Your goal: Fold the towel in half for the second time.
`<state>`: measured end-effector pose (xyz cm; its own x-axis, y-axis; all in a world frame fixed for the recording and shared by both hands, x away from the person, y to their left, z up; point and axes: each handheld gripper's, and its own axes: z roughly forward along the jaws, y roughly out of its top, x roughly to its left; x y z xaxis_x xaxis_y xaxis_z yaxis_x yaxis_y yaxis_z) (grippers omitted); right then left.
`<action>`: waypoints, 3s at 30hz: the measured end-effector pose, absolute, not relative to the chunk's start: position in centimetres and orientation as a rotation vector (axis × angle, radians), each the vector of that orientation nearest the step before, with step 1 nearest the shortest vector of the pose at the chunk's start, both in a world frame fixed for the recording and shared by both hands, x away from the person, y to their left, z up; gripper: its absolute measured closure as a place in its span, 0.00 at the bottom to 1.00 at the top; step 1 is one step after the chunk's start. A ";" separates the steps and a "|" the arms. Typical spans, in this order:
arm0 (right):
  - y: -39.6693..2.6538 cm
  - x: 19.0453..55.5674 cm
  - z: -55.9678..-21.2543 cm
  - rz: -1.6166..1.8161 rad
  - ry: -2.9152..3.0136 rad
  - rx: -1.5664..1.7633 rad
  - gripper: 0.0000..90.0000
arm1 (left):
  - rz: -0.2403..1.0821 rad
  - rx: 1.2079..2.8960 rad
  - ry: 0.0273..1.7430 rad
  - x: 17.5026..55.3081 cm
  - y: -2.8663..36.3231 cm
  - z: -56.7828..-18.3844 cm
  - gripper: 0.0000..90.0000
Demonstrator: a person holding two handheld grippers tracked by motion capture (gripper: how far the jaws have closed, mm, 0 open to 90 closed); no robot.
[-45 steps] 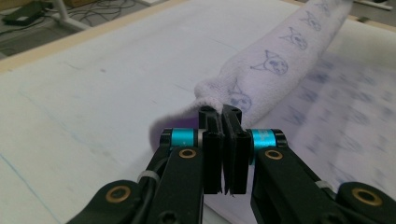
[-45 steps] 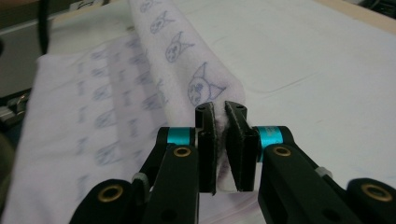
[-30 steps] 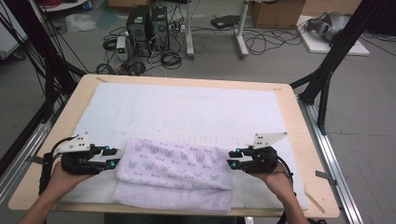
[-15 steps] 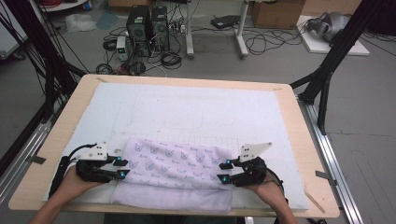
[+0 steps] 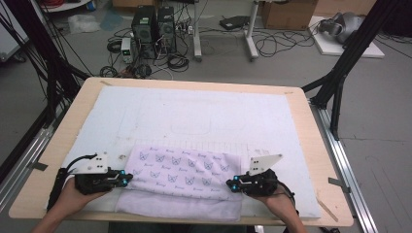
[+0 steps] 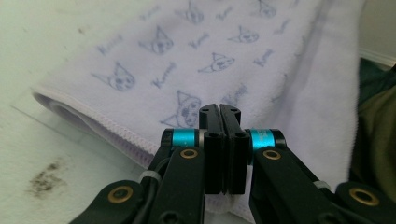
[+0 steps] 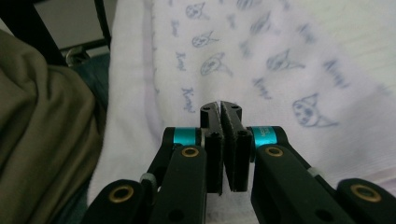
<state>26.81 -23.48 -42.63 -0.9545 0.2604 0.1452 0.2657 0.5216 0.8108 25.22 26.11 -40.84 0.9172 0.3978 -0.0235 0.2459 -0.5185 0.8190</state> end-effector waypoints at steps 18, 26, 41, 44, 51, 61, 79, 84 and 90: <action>-24.2 27.6 -41.3 -1.514 -2.691 -0.558 0.66 | 0.247 2.111 0.481 25.1 25.7 -40.2 0.68; -25.6 31.7 -42.6 -1.485 -2.757 -0.876 0.54 | 0.319 2.134 0.673 30.8 25.3 -42.1 0.59; -24.7 33.7 -44.1 -1.334 -2.763 -0.788 0.91 | 0.254 2.127 0.760 33.2 24.3 -43.4 0.92; -25.2 34.9 -43.1 -1.352 -2.786 -0.838 0.92 | 0.298 2.076 0.782 34.4 23.8 -42.6 0.92; -26.0 40.7 -39.8 -1.383 -2.876 -0.936 0.91 | 0.416 2.003 0.852 40.5 22.0 -39.7 0.92; -26.3 46.3 -38.4 -1.395 -2.842 -1.130 0.60 | 0.474 2.039 1.006 45.6 22.5 -39.9 0.67; -25.9 38.3 -43.0 -1.277 -2.847 -0.910 0.68 | 0.267 2.159 0.683 36.8 22.0 -43.2 0.70; -25.8 37.6 -43.6 -1.282 -2.903 -0.868 0.68 | 0.286 2.183 0.690 36.8 22.2 -43.9 0.69; -25.9 37.7 -44.0 -1.332 -2.875 -0.904 0.95 | 0.325 2.178 0.704 37.0 22.5 -43.6 0.96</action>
